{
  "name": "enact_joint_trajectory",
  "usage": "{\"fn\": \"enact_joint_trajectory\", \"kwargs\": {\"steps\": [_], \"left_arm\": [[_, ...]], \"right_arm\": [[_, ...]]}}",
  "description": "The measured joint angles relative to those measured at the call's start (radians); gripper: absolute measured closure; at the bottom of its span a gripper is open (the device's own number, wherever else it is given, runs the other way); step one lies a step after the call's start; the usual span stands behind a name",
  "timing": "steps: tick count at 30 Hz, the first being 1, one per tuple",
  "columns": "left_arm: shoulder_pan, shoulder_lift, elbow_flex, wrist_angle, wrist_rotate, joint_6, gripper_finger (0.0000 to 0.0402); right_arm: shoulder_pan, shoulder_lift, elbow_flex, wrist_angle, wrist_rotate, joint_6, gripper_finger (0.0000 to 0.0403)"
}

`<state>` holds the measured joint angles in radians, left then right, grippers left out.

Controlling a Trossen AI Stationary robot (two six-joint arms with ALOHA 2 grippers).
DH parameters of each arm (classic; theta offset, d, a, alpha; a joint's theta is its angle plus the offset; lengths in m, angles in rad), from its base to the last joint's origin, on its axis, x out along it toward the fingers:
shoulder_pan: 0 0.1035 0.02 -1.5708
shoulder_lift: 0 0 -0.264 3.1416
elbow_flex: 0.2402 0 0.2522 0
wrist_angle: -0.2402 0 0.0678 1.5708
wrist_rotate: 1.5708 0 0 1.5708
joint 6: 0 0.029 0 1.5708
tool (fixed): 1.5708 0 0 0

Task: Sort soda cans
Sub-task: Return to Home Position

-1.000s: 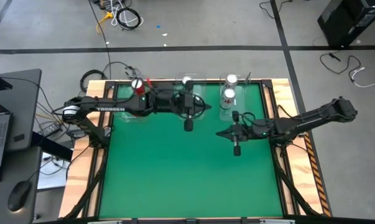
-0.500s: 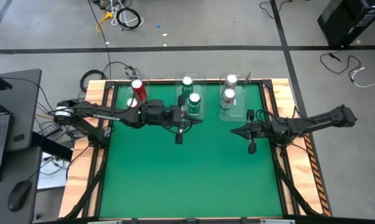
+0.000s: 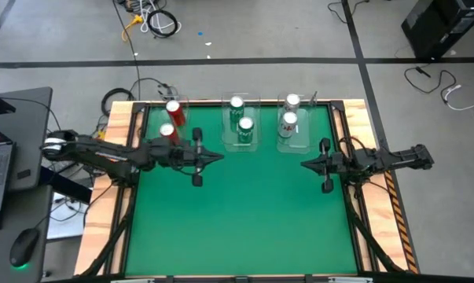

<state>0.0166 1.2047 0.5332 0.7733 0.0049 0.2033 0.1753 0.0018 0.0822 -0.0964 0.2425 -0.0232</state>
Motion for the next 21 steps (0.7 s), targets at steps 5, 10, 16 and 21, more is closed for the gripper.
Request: {"fn": "enact_joint_trajectory", "kwargs": {"steps": [5, 10, 16, 21], "left_arm": [[-0.002, -0.139, -0.169, 0.024, -0.022, -0.026, 0.0401], [-0.005, -0.28, -0.349, 0.099, -0.038, -0.04, 0.0401], [-0.005, -0.467, -0.525, 0.138, -0.039, -0.062, 0.0401], [-0.005, -0.624, -0.523, -0.079, -0.027, -0.064, 0.0401]], "right_arm": [[-0.002, -0.001, -0.011, 0.032, -0.004, -0.003, 0.0401], [-0.009, 0.0, -0.042, 0.094, -0.062, -0.011, 0.0402], [-0.059, 0.001, -0.076, 0.148, -0.11, 0.006, 0.0402], [-0.109, 0.001, -0.076, 0.135, -0.121, 0.02, 0.0402]]}}
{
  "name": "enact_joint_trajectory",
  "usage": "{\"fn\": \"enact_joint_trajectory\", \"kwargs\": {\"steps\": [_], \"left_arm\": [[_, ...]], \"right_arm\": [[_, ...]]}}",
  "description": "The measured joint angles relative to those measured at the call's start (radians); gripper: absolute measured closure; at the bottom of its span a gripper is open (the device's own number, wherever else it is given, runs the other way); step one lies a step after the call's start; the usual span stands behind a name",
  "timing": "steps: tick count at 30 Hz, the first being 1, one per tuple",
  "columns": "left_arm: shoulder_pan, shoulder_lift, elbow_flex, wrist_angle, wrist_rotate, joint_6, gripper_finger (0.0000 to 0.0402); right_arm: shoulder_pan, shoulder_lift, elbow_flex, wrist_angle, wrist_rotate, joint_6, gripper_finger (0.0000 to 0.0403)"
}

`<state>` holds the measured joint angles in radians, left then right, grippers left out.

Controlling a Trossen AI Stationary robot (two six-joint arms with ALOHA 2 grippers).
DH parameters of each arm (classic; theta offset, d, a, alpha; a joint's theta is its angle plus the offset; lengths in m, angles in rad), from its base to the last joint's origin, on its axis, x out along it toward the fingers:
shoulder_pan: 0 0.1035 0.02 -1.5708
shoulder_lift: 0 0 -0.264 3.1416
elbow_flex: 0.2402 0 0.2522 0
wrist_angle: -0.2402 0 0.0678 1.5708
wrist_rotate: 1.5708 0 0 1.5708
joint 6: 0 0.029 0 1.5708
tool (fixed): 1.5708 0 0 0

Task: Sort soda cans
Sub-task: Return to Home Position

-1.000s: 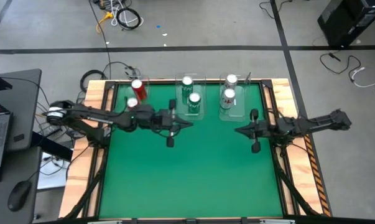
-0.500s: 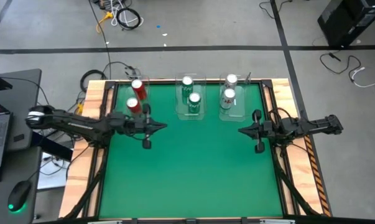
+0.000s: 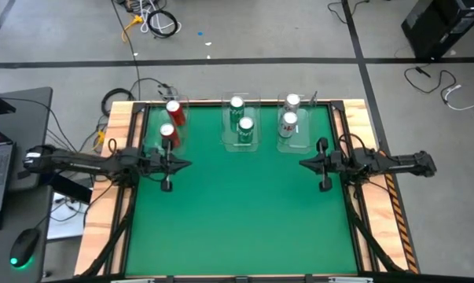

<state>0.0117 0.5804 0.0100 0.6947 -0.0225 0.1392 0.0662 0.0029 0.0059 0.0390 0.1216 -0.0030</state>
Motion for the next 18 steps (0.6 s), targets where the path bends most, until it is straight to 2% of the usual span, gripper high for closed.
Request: {"fn": "enact_joint_trajectory", "kwargs": {"steps": [3, 10, 16, 18], "left_arm": [[-0.001, -0.097, -0.002, -0.104, 0.003, -0.001, 0.0401], [-0.002, -0.338, -0.002, -0.333, -0.071, 0.005, 0.0401], [-0.032, -0.57, -0.002, -0.582, -0.097, -0.016, 0.04], [-0.053, -0.581, -0.001, -0.628, -0.117, -0.036, 0.04]], "right_arm": [[-0.034, 0.0, 0.0, -0.003, -0.018, 0.0, 0.0402], [-0.131, 0.0, 0.0, -0.026, -0.128, 0.007, 0.0402], [-0.203, 0.0, 0.0, -0.022, -0.156, -0.004, 0.0402], [-0.216, 0.001, 0.0, -0.016, -0.176, 0.0, 0.0402]]}}
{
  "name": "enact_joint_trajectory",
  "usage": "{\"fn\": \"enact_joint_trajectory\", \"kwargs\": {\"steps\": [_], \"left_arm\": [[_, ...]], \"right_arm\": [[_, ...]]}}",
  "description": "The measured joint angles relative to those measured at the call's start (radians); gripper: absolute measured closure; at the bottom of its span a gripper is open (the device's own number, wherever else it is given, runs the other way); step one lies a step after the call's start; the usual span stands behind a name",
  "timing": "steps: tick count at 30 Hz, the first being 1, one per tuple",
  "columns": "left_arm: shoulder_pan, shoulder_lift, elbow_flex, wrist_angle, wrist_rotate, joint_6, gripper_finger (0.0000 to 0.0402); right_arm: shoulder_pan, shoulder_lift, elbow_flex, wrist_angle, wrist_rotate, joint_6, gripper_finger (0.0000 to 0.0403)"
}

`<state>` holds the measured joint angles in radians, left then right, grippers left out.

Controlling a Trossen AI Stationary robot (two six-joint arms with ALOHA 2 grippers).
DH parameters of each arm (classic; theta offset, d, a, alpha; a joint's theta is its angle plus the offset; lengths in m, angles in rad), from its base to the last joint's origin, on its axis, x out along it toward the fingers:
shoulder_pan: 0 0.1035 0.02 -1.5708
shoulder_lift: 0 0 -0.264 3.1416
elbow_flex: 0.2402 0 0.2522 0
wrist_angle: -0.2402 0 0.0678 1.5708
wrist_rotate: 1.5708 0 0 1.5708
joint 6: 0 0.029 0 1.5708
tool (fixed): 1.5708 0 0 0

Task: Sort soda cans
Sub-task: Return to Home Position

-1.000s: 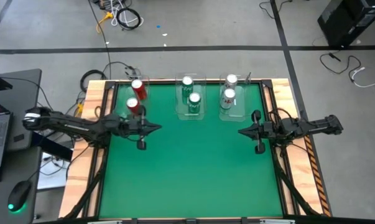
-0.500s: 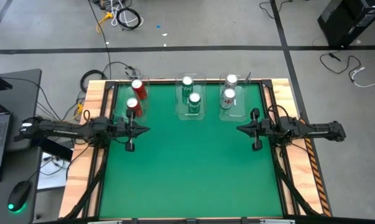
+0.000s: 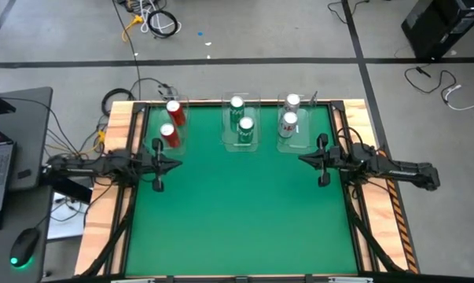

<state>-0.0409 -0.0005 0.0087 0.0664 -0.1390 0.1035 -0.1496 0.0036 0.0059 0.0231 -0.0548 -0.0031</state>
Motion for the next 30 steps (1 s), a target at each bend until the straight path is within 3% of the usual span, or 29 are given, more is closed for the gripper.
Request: {"fn": "enact_joint_trajectory", "kwargs": {"steps": [4, 11, 30], "left_arm": [[-0.043, 0.0, 0.0, -0.029, -0.02, -0.009, 0.04], [-0.055, -0.001, -0.001, 0.058, -0.032, 0.024, 0.04], [-0.055, 0.0, -0.001, -0.034, -0.028, -0.058, 0.04]], "right_arm": [[-0.011, 0.005, 0.0, -0.002, -0.009, 0.0, 0.0402], [-0.032, 0.027, 0.0, -0.008, 0.025, 0.01, 0.04], [-0.007, 0.051, 0.0, -0.007, 0.036, 0.081, 0.0382]]}}
